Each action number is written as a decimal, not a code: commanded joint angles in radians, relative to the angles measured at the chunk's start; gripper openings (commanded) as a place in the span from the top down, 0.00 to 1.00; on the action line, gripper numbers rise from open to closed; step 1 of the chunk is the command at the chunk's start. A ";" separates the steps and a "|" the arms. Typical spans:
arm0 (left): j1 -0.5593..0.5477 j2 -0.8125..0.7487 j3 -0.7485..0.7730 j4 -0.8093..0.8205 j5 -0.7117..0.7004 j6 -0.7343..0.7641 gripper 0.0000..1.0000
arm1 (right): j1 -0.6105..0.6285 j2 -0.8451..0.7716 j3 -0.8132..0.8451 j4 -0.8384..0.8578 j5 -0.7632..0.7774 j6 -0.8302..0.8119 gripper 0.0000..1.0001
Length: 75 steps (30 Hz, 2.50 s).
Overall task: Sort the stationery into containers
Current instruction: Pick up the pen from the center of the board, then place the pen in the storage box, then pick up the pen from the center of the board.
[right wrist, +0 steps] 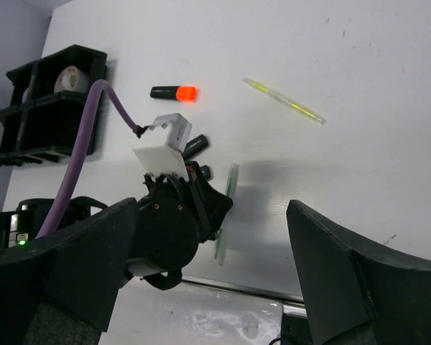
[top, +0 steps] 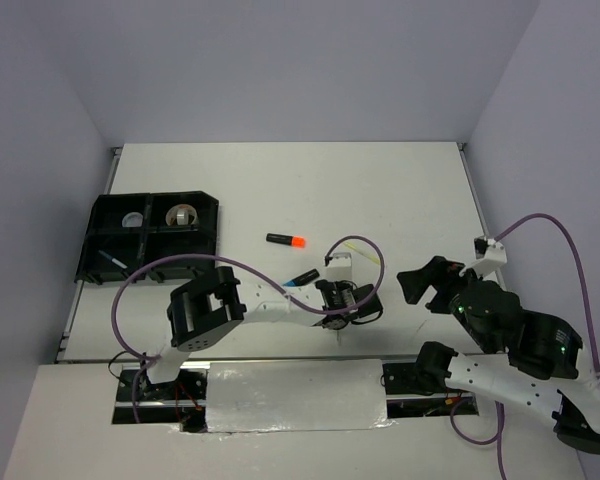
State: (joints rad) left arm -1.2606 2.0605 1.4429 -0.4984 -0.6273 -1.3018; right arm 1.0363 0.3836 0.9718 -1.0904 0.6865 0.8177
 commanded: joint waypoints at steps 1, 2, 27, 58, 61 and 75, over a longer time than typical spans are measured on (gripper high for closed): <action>-0.013 -0.121 -0.024 0.077 0.037 0.094 1.00 | 0.004 -0.005 0.057 -0.008 0.041 -0.023 0.08; -0.007 -0.178 -0.016 0.066 0.017 0.102 1.00 | 0.004 0.004 0.065 0.001 0.042 -0.031 0.08; 1.595 -0.672 -0.294 -0.146 0.262 0.584 1.00 | 0.002 0.155 0.007 0.236 -0.038 -0.212 0.04; 1.802 -0.600 -0.343 -0.031 0.422 0.641 0.38 | 0.002 0.278 -0.081 0.360 -0.159 -0.235 0.03; 1.802 -0.626 -0.352 -0.026 0.448 0.644 0.21 | 0.002 0.299 -0.091 0.380 -0.162 -0.245 0.02; 1.489 -1.065 -0.505 0.024 0.561 0.808 0.01 | -0.531 0.985 0.026 0.520 -0.508 -0.655 0.08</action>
State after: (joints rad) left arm 0.2523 1.0496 1.0016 -0.4805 -0.1005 -0.5549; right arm 0.5339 1.2644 0.8928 -0.6136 0.2508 0.3214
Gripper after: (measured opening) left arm 0.993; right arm 0.934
